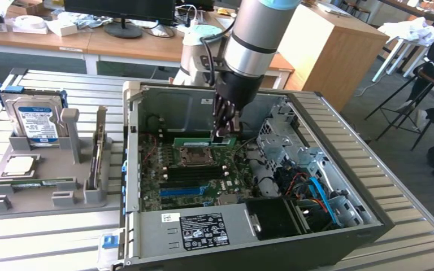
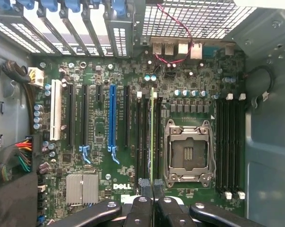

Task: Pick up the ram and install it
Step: 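Insert the ram into the slot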

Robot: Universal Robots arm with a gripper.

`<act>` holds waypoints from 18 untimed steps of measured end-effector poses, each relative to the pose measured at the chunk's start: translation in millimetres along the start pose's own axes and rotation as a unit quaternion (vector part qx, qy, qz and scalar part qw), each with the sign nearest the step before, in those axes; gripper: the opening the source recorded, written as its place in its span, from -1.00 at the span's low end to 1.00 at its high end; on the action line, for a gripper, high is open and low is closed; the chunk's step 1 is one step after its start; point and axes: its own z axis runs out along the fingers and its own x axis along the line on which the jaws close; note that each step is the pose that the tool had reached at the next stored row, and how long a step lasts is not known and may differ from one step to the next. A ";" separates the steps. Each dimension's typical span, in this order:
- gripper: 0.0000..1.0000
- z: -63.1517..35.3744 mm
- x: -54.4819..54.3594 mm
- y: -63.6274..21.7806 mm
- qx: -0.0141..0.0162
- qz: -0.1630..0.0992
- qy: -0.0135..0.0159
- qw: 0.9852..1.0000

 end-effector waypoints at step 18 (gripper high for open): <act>-0.76 8.9 0.5 -0.3 0.003 0.000 0.000 1.000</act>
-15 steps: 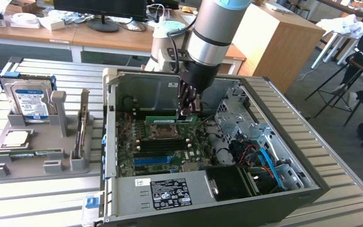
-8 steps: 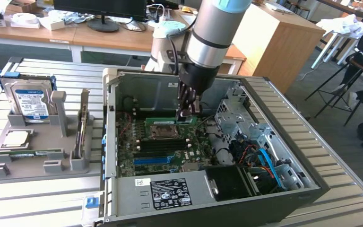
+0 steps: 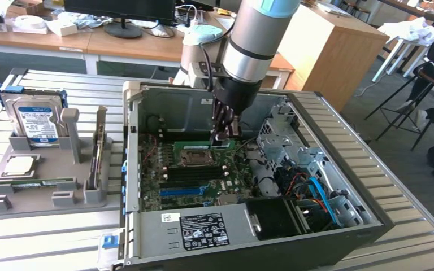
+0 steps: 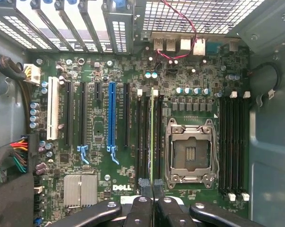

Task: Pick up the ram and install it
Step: 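Insert the ram into the slot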

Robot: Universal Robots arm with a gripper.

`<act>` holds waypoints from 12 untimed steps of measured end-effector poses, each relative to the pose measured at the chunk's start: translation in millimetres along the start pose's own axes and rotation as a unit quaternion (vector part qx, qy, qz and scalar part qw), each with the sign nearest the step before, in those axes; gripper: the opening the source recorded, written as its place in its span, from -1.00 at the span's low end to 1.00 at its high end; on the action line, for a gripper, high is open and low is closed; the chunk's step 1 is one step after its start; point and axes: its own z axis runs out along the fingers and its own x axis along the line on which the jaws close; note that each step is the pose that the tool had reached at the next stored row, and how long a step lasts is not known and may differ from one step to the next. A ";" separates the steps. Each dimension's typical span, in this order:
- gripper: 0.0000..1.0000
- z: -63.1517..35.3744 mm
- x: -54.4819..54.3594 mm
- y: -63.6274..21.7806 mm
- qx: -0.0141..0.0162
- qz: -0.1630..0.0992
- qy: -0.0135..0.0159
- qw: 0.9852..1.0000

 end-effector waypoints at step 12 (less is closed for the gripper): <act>-0.76 3.7 0.2 -0.1 0.001 0.000 0.000 1.000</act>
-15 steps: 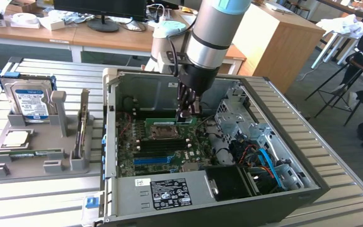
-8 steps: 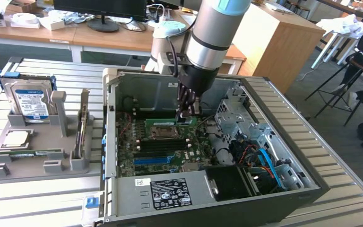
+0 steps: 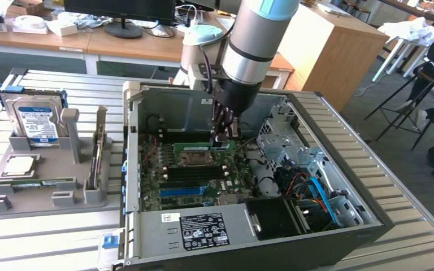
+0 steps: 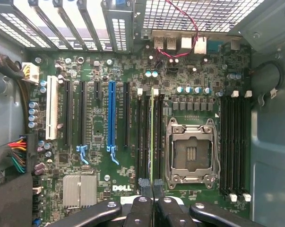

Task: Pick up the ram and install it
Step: 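Insert the ram into the slot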

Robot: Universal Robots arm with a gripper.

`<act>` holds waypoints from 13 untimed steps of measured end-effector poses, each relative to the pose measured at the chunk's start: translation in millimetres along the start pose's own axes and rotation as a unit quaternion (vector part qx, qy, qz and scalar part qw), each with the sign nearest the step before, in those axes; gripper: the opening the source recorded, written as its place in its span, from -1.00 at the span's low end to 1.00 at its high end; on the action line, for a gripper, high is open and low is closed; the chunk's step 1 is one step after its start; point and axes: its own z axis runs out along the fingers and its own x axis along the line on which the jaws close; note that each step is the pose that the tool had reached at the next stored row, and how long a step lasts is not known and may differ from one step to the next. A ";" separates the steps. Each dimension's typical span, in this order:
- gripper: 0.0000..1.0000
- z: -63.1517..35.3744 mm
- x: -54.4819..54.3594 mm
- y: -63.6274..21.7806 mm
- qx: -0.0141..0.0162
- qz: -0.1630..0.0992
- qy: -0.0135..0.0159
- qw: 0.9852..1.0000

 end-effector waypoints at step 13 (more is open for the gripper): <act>-0.76 0.8 1.7 0.0 0.001 0.000 0.000 1.000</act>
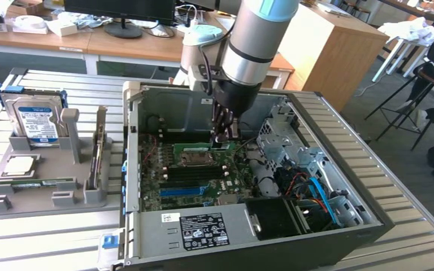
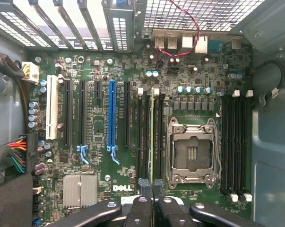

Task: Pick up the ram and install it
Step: 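Insert the ram into the slot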

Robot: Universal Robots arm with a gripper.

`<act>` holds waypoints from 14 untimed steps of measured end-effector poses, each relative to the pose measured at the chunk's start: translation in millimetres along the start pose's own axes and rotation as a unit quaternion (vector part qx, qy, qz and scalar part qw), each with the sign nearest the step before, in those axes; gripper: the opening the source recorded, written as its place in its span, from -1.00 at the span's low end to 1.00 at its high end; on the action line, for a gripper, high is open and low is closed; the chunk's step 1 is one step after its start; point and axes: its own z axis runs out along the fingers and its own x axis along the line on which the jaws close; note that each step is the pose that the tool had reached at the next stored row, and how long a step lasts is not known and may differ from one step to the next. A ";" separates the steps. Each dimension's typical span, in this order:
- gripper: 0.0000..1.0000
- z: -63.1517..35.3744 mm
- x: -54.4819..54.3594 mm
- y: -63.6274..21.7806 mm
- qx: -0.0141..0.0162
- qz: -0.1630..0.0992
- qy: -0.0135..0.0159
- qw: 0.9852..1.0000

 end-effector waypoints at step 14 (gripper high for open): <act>-0.76 4.2 2.1 -0.1 0.003 0.000 0.000 1.000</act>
